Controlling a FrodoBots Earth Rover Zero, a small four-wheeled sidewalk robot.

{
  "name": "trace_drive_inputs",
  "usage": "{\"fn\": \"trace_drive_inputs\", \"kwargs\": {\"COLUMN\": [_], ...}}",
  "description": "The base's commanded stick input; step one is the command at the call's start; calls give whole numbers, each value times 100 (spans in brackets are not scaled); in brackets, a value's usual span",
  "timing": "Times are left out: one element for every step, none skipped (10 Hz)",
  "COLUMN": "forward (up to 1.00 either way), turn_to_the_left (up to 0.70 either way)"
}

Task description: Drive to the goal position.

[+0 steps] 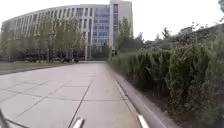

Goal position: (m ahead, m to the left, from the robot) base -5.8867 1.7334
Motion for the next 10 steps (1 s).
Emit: {"fn": "trace_drive_inputs", "kwargs": {"forward": [-42,-68,-65,-62,-47,-14,0,0,0,0], "turn_to_the_left": [0,0,0,0,0,0,0,0,0,0]}}
